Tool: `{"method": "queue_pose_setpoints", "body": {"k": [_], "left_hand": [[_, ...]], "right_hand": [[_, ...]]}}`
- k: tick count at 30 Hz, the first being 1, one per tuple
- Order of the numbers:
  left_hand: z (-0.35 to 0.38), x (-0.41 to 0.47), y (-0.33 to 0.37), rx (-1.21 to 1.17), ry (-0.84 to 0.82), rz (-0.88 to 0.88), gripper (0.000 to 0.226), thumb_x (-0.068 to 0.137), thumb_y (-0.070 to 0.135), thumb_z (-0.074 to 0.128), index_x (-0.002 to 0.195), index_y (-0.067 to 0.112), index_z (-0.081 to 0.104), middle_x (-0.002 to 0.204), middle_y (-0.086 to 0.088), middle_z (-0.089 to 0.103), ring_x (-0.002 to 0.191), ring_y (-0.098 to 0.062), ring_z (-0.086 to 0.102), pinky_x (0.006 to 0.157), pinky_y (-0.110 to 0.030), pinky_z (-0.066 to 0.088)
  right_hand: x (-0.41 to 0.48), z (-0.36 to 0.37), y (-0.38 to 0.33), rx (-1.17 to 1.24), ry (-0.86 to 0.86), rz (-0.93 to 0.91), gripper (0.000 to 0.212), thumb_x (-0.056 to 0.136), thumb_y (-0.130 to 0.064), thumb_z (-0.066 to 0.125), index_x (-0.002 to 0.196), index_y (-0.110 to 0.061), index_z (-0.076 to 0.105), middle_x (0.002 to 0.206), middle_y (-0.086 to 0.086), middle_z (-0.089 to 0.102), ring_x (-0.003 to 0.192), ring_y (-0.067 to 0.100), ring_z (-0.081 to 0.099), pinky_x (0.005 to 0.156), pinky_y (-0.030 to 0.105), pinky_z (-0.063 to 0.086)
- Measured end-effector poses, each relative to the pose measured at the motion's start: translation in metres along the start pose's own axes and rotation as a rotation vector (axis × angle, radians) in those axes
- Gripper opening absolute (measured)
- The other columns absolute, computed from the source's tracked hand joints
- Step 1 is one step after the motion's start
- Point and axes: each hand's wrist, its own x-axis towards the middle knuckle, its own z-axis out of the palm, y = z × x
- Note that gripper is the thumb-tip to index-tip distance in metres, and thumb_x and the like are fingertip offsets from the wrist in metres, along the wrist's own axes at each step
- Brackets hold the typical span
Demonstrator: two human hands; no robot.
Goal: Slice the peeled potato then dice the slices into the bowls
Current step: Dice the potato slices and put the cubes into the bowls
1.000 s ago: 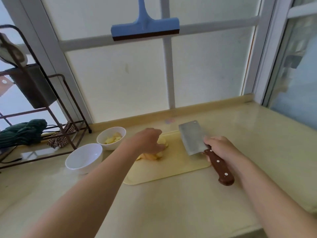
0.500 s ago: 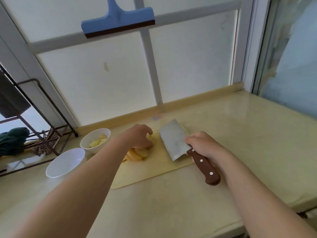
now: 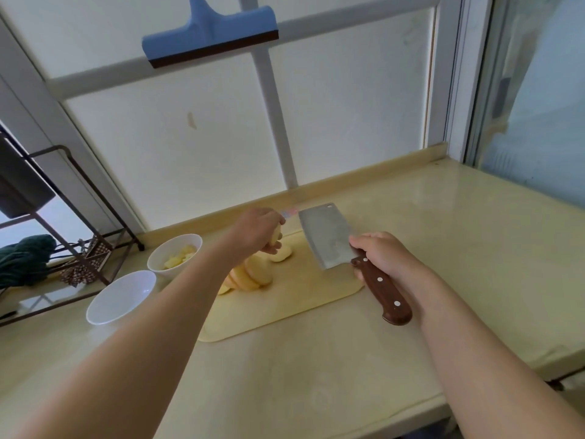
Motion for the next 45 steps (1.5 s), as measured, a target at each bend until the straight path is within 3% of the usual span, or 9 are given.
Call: {"method": "queue_pose_setpoints", "body": {"k": [4, 8, 16, 21, 26, 30, 34, 37, 45], "left_hand": [[0.012, -0.015, 0.007, -0.519, -0.06, -0.202, 0.025, 0.096, 0.009, 0.043, 0.11, -0.004, 0.059, 0.103, -0.02, 0.049, 0.09, -0.043, 0.065, 0.08, -0.043, 0.06], [0.023, -0.02, 0.0, -0.595, -0.051, -0.18, 0.02, 0.093, -0.004, 0.051, 0.11, -0.002, 0.06, 0.11, -0.02, 0.05, 0.097, -0.043, 0.066, 0.077, -0.042, 0.06], [0.051, -0.017, -0.022, -0.246, 0.186, -0.072, 0.015, 0.083, 0.005, 0.073, 0.097, 0.01, 0.068, 0.102, -0.018, 0.068, 0.089, -0.031, 0.07, 0.076, -0.039, 0.061], [0.053, -0.018, -0.024, -0.243, 0.082, -0.191, 0.013, 0.084, 0.001, 0.071, 0.094, -0.004, 0.064, 0.09, -0.016, 0.062, 0.065, -0.029, 0.069, 0.076, -0.046, 0.061], [0.042, -0.022, -0.03, 0.163, 0.037, -0.068, 0.017, 0.081, 0.015, 0.068, 0.094, 0.005, 0.067, 0.088, -0.016, 0.072, 0.075, -0.026, 0.072, 0.075, -0.041, 0.061], [0.039, -0.025, -0.037, 0.682, -0.039, 0.236, 0.043, 0.086, 0.031, 0.064, 0.128, 0.022, 0.06, 0.121, 0.003, 0.057, 0.108, -0.017, 0.056, 0.09, -0.03, 0.047], [0.043, -0.023, -0.051, 0.737, -0.132, 0.484, 0.019, 0.089, 0.021, 0.059, 0.099, 0.01, 0.07, 0.104, -0.003, 0.065, 0.096, -0.018, 0.056, 0.088, -0.035, 0.048], [0.046, -0.017, -0.059, 0.728, -0.079, 0.527, 0.024, 0.09, 0.023, 0.058, 0.087, 0.001, 0.066, 0.082, -0.01, 0.064, 0.081, -0.021, 0.054, 0.077, -0.041, 0.047], [0.056, -0.02, -0.057, 0.727, -0.064, 0.56, 0.036, 0.091, 0.041, 0.042, 0.088, 0.016, 0.068, 0.094, -0.003, 0.06, 0.089, -0.025, 0.056, 0.079, -0.041, 0.049]], "right_hand": [[0.0, -0.002, -0.001, 0.088, 0.062, 0.003, 0.022, 0.101, -0.016, 0.054, 0.081, -0.005, 0.055, 0.05, 0.005, 0.054, 0.036, 0.02, 0.047, 0.04, 0.021, 0.037], [-0.007, -0.004, -0.002, 0.156, 0.146, -0.051, 0.023, 0.097, -0.012, 0.064, 0.075, -0.007, 0.057, 0.05, 0.004, 0.054, 0.036, 0.018, 0.046, 0.037, 0.02, 0.039], [-0.006, -0.002, 0.002, 0.137, 0.241, -0.103, 0.03, 0.091, -0.004, 0.065, 0.065, -0.009, 0.05, 0.051, 0.006, 0.052, 0.036, 0.019, 0.045, 0.037, 0.02, 0.037], [-0.002, -0.001, 0.004, 0.065, 0.224, -0.097, 0.026, 0.09, -0.006, 0.066, 0.069, -0.009, 0.051, 0.051, 0.005, 0.051, 0.038, 0.02, 0.046, 0.039, 0.022, 0.038], [0.001, 0.0, 0.006, -0.05, 0.172, -0.098, 0.023, 0.086, -0.005, 0.064, 0.069, -0.01, 0.049, 0.057, 0.01, 0.049, 0.043, 0.023, 0.047, 0.043, 0.025, 0.039], [0.001, 0.0, 0.006, -0.086, 0.164, -0.081, 0.028, 0.086, -0.005, 0.064, 0.066, -0.012, 0.047, 0.052, 0.006, 0.048, 0.044, 0.022, 0.046, 0.046, 0.028, 0.038], [0.0, 0.001, 0.003, -0.137, 0.15, -0.058, 0.021, 0.087, -0.004, 0.062, 0.07, -0.01, 0.05, 0.053, 0.006, 0.051, 0.045, 0.023, 0.048, 0.046, 0.027, 0.038], [-0.002, -0.001, -0.003, -0.174, 0.134, -0.025, 0.009, 0.087, -0.004, 0.061, 0.079, -0.007, 0.057, 0.055, 0.007, 0.052, 0.042, 0.023, 0.048, 0.046, 0.027, 0.039], [-0.024, 0.009, -0.039, -0.515, 0.001, 0.046, 0.011, 0.105, -0.01, 0.047, 0.099, -0.008, 0.056, 0.089, 0.021, 0.057, 0.052, 0.033, 0.068, 0.046, 0.037, 0.058]]}}
